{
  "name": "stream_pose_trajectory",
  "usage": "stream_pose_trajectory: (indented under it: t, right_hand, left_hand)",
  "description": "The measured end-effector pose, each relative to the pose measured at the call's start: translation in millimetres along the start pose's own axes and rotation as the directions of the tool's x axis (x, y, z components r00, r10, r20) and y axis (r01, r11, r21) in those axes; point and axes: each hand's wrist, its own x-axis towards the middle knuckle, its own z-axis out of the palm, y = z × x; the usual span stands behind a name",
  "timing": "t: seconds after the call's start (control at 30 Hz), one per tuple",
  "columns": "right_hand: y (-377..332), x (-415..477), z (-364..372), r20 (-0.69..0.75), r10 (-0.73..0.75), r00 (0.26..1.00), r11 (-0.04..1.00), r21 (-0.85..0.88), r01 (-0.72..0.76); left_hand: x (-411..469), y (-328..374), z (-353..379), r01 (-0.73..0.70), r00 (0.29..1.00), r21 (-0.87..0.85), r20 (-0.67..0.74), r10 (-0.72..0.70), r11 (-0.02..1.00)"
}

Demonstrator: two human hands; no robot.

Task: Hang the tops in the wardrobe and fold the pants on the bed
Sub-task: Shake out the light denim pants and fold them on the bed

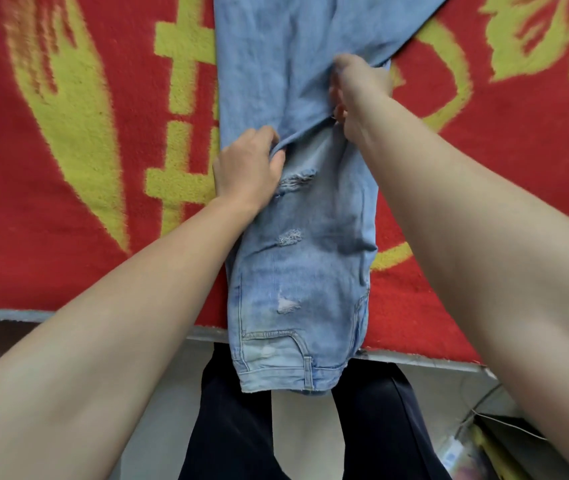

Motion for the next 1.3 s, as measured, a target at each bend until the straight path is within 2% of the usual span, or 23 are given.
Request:
stream_pose_trajectory:
  t: [0.07, 0.17, 0.23, 0.3, 0.4, 0.47, 0.53, 0.6, 0.67, 0.73, 0.8, 0.87, 0.93, 1.07, 1.17, 1.2, 1.3]
  right_hand:
    - [-6.0, 7.5, 6.3, -0.043, 0.009, 0.999, 1.0, 0.021, -0.008]
    - [-11.3, 13.0, 13.5, -0.191, 0.048, 0.98, 0.994, -0.089, -0.066]
    - [-13.4, 14.1, 15.5, -0.224, 0.049, 0.973, 0.997, -0.042, -0.059]
    - [-18.4, 10.5, 14.9, -0.192, 0.023, 0.981, 0.998, 0.066, -0.01]
    - [-29.7, 5.8, 21.9, -0.124, -0.165, 0.979, 0.975, 0.132, 0.181]
    - [-42.8, 1.4, 36.6, -0.094, -0.413, 0.906, 0.91, -0.003, 0.415]
    - [-57.2, 1.3, 62.2, -0.025, -0.579, 0.815, 0.805, -0.177, 0.567]
    - [-63.5, 6.4, 93.0, 0.117, -0.655, 0.747, 0.699, -0.283, 0.657]
    - [-57.4, 15.7, 120.8, 0.345, -0.615, 0.709, 0.625, -0.335, 0.705]
    - [-42.9, 27.4, 135.9, 0.559, -0.504, 0.659, 0.519, -0.414, 0.748]
    - [-36.2, 32.6, 136.1, 0.61, -0.499, 0.616, 0.435, -0.438, 0.787]
    - [-35.8, 30.6, 129.5, 0.547, -0.534, 0.645, 0.507, -0.403, 0.762]
    - [-34.7, 28.5, 116.8, 0.462, -0.581, 0.67, 0.479, -0.472, 0.74]
    - [-29.2, 33.5, 82.7, 0.391, -0.647, 0.655, 0.312, -0.648, 0.695]
    - [-28.3, 38.7, 76.5, 0.458, -0.654, 0.601, 0.034, -0.777, 0.629]
    - [-28.8, 39.9, 78.6, 0.468, -0.651, 0.597, -0.018, -0.797, 0.604]
    - [-37.5, 48.3, 89.4, 0.42, -0.679, 0.602, -0.036, -0.839, 0.543]
  left_hand:
    - [1.8, -4.2, -3.2, 0.017, 0.999, -0.077, -0.035, -0.019, 0.997]
    - [2.5, -14.1, -7.1, 0.06, 0.998, -0.142, -0.023, -0.064, 0.988]
    - [5.7, -19.3, -9.1, 0.095, 0.995, -0.194, 0.004, -0.096, 0.976]
    - [11.2, -22.5, -11.4, 0.139, 0.99, -0.277, 0.036, -0.134, 0.951]
    - [19.9, -26.8, -15.4, 0.167, 0.986, -0.348, 0.032, -0.167, 0.922]
    - [22.2, -29.7, -17.4, 0.137, 0.988, -0.37, -0.018, -0.154, 0.919]
    - [23.5, -34.1, -18.4, 0.114, 0.983, -0.383, -0.091, -0.16, 0.917]
    - [25.4, -43.4, -16.4, 0.141, 0.97, -0.358, -0.138, -0.202, 0.923]
    - [28.8, -57.1, -10.6, 0.218, 0.953, -0.317, -0.136, -0.271, 0.923]
    - [31.7, -68.5, -4.1, 0.278, 0.937, -0.316, -0.117, -0.328, 0.907]
    - [33.0, -71.3, -0.2, 0.277, 0.936, -0.32, -0.125, -0.33, 0.906]
    - [34.0, -67.9, -1.0, 0.283, 0.929, -0.333, -0.14, -0.344, 0.9]
    - [37.9, -63.1, -5.0, 0.289, 0.928, -0.306, -0.142, -0.344, 0.907]
    - [74.3, -50.0, -20.1, 0.221, 0.95, -0.133, -0.192, -0.244, 0.966]
    - [124.1, -39.0, -31.1, 0.164, 0.973, 0.041, -0.169, -0.155, 0.986]
    - [143.4, -37.0, -35.0, 0.148, 0.981, 0.079, -0.134, -0.137, 0.986]
    - [197.5, -43.8, -47.3, 0.17, 0.985, 0.118, -0.041, -0.167, 0.978]
